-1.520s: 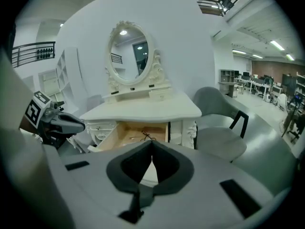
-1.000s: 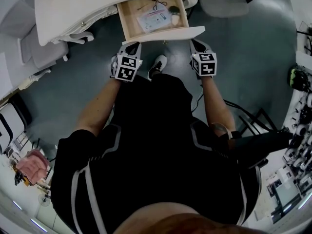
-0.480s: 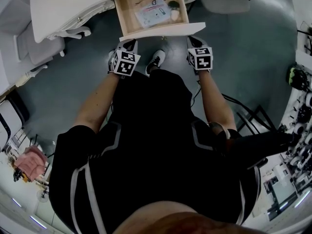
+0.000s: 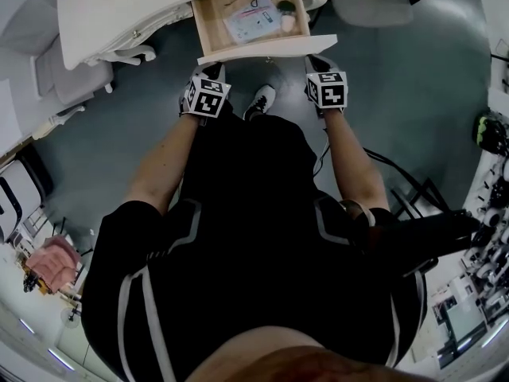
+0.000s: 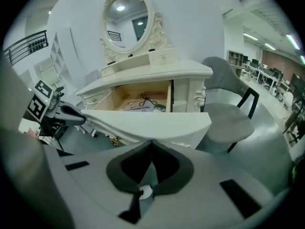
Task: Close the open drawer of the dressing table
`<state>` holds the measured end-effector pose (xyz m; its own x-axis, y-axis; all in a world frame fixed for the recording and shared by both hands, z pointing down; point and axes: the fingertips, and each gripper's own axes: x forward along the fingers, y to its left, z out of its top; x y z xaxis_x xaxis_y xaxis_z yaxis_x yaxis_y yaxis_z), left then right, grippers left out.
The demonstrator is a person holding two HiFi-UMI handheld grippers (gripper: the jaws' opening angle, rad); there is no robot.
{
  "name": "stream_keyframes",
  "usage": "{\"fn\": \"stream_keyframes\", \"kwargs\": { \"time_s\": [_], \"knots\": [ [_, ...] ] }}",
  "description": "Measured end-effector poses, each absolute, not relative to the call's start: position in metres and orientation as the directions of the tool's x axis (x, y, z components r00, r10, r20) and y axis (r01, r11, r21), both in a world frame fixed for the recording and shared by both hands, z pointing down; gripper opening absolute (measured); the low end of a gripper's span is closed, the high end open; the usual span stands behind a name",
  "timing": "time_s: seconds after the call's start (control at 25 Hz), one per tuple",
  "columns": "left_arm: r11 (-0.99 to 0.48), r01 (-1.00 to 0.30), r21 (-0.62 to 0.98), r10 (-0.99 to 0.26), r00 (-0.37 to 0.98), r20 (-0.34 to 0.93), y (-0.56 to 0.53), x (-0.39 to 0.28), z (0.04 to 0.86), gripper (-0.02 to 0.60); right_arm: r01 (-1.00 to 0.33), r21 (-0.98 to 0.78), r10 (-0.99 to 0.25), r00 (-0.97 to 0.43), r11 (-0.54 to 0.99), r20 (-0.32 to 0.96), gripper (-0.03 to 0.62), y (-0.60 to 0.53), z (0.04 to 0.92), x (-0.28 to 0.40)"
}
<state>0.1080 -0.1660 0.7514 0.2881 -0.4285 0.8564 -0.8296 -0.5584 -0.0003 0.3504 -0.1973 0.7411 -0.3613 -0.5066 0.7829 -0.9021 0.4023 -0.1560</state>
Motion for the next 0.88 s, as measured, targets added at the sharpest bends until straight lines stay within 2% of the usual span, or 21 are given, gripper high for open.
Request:
{"fn": "stream_keyframes", "kwargs": {
  "time_s": [0.56, 0.88],
  "knots": [
    [-0.467, -0.883, 0.045, -0.447, 0.279, 0.850, -0.230, 0.086, 0.758, 0.004, -0.915, -0.146, -0.549, -0.346, 0.376, 0.761, 0.006, -0.261, 0.740, 0.337],
    [-0.496, -0.868, 0.038, -0.424, 0.280, 0.861, -0.265, 0.075, 0.765, 0.005, -0.927, -0.142, -0.558, -0.326, 0.348, 0.763, 0.006, -0.298, 0.742, 0.323]
  ]
}}
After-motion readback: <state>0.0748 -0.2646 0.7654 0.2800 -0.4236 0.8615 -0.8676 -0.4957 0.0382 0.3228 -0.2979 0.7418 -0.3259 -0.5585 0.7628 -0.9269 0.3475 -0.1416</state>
